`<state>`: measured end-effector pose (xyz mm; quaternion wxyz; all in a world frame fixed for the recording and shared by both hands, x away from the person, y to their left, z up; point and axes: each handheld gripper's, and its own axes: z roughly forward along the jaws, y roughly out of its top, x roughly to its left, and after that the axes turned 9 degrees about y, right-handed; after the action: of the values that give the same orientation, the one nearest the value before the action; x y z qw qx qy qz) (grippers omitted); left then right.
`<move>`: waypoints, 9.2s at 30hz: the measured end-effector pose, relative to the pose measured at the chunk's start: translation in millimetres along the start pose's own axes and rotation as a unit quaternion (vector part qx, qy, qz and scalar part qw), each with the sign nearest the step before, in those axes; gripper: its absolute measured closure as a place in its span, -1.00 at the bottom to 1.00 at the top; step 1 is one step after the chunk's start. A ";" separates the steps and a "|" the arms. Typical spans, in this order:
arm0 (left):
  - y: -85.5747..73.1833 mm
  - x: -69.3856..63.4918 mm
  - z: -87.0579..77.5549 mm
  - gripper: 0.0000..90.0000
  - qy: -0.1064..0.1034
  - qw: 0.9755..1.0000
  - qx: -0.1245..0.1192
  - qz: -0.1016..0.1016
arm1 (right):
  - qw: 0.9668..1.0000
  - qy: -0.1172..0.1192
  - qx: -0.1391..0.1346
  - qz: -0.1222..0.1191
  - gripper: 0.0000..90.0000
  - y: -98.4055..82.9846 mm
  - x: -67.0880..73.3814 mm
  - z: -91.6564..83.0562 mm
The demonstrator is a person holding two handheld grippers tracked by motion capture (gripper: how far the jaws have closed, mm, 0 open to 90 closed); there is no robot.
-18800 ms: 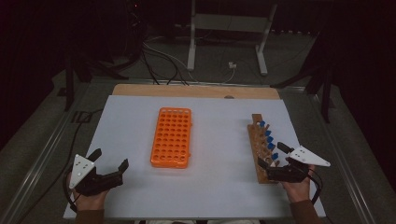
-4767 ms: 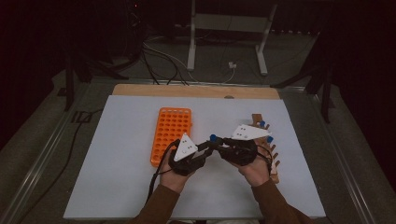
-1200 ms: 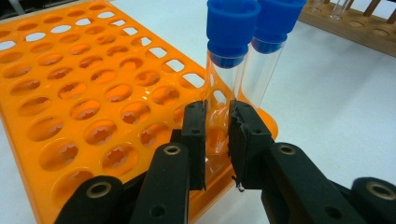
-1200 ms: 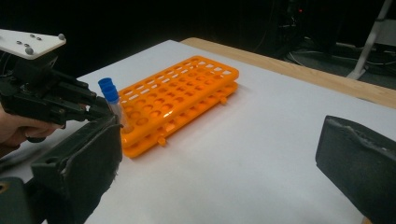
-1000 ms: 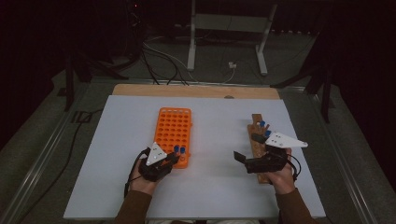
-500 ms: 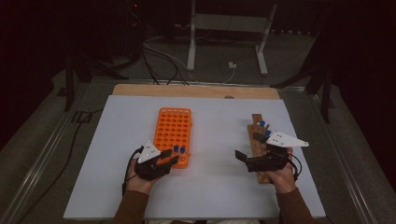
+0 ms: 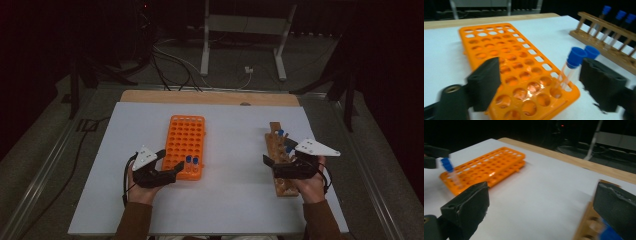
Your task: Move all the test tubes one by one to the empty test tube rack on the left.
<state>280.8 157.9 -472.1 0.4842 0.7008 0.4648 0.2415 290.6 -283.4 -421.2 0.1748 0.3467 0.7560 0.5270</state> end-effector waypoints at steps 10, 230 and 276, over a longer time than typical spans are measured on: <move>5.3 5.5 -10.4 -0.96 0.032 0.999 -0.015 -0.006 | 0.999 -0.037 0.008 0.026 -0.91 -12.0 -30.0 -15.2; 16.7 -30.6 -7.9 0.73 -0.101 0.993 -0.021 0.062 | 0.999 0.040 0.008 0.034 -1.00 12.0 -6.1 -1.2; -14.9 -21.0 20.5 0.74 -0.001 0.991 0.091 0.103 | 0.999 0.032 0.002 0.040 -1.00 8.3 -10.1 -7.3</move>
<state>281.3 131.5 -491.7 0.3918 0.7864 0.4092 0.2462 295.8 -293.8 -411.7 0.1288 0.3603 0.7474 0.5430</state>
